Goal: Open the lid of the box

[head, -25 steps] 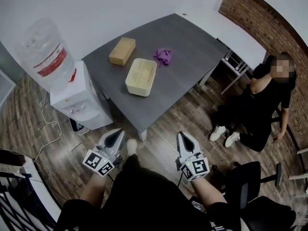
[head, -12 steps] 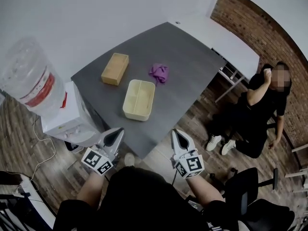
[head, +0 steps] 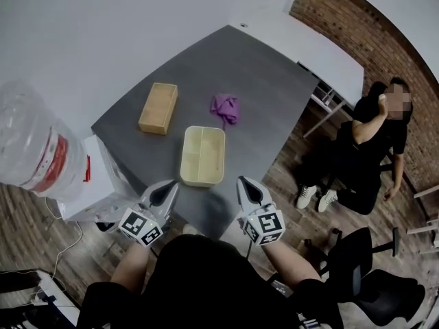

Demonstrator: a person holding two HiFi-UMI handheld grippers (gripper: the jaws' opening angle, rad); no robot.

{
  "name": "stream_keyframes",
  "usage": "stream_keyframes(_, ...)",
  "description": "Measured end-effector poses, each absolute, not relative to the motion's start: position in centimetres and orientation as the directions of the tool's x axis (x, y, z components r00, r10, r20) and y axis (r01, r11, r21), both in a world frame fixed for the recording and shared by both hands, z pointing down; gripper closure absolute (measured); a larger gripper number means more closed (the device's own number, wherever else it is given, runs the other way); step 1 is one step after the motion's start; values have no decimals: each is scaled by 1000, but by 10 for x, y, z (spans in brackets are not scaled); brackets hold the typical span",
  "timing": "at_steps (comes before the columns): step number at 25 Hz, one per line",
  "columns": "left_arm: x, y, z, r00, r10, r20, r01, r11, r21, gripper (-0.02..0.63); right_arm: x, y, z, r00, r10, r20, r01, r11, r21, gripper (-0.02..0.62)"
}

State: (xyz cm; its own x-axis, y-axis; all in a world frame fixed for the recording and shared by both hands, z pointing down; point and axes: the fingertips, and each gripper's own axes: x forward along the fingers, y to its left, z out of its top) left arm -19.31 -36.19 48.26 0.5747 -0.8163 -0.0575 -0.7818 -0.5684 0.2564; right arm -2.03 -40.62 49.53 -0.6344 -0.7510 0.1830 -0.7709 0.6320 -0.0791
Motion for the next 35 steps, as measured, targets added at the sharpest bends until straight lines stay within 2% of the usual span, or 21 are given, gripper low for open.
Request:
stream_keyframes(7, -196, -379, 498, 634, -772, -40, -735, -618, 280, 606, -38, -439, 529, -533, -775, 339, -842, 527, -120, 594)
stream_keyframes(13, -205, -382, 516, 633, -774, -5, -731, -599, 326, 606, -62, -439, 555, -523, -736, 429, -844, 519, -138, 592)
stream_keyframes(22, -206, -394, 529, 628, -778, 21, -733, -582, 353, 606, -83, -456, 570, -495, -721, 485, -840, 540, -56, 505)
stream_keyframes(35, -204, -407, 538, 622, -781, 54, -738, -562, 374, 606, -85, -474, 586, -390, -728, 563, -893, 449, -37, 514)
